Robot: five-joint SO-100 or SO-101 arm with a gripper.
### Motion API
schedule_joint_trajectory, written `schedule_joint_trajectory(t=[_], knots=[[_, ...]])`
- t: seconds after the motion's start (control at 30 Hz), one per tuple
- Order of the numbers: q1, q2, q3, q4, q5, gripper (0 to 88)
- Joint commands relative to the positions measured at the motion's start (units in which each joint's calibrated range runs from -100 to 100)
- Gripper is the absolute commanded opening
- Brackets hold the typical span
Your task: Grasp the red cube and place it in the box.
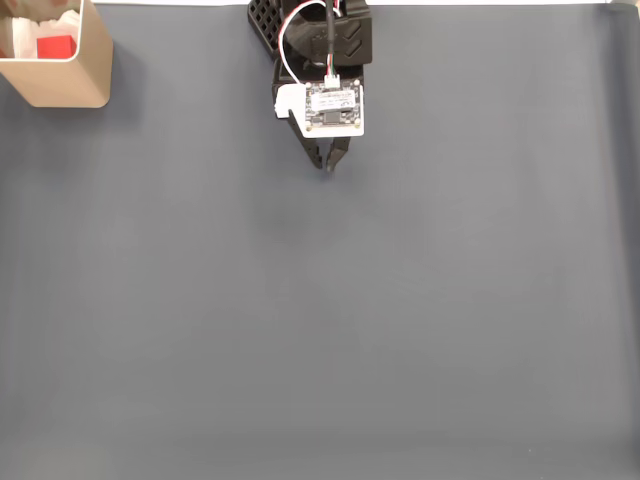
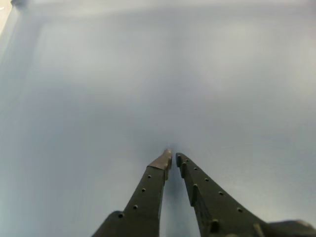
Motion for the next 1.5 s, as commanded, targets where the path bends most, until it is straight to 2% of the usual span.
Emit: schedule_joint_trajectory(t=[0.0,1.03,1.27,1.47], knots=[[-0.6,-1.8,0.8,3.4,0.5,0.0],[3.5,-2.0,0.8,14.8,-0.1,0.1],[3.9,-2.0,0.8,15.4,2.4,0.2],[3.9,-2.0,0.8,15.4,2.4,0.2]])
